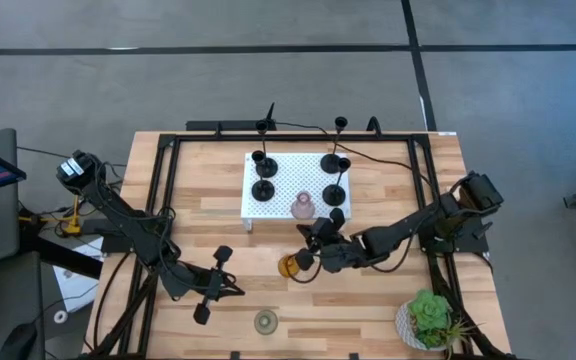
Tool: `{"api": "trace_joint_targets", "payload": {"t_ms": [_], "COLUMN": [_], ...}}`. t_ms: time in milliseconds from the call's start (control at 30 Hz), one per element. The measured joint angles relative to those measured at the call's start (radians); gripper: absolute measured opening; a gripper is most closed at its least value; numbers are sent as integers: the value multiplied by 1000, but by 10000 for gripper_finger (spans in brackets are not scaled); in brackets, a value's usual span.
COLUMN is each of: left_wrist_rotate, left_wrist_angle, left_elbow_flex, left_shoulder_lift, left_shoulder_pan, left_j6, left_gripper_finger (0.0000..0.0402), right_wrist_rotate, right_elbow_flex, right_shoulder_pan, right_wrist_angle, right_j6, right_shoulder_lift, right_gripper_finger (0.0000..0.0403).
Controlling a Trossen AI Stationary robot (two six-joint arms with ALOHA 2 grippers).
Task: Pick & Place candle stick holders
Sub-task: Put the purple candle holder on the shelf
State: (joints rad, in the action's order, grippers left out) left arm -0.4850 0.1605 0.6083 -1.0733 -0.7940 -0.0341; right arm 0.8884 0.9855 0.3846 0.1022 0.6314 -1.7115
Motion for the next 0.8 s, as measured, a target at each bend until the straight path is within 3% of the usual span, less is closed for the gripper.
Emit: {"api": "trace_joint_targets", "payload": {"t_ms": [367,800], "left_wrist_rotate": [0,0], "left_wrist_angle": [-6,-7], "left_elbow_flex": [0,0], "left_shoulder_lift": [0,0], "left_shoulder_pan": [0,0], "left_j6": [0,0], "left_gripper_finger": [8,8], "right_wrist_rotate": [83,111], "right_elbow_flex": [49,49], "right_shoulder_pan": [-16,-152], "right_wrist_angle": [-103,-110], "right_j6": [13,1], "right_shoulder_lift": [1,1], "right_gripper_finger": [0,0]}}
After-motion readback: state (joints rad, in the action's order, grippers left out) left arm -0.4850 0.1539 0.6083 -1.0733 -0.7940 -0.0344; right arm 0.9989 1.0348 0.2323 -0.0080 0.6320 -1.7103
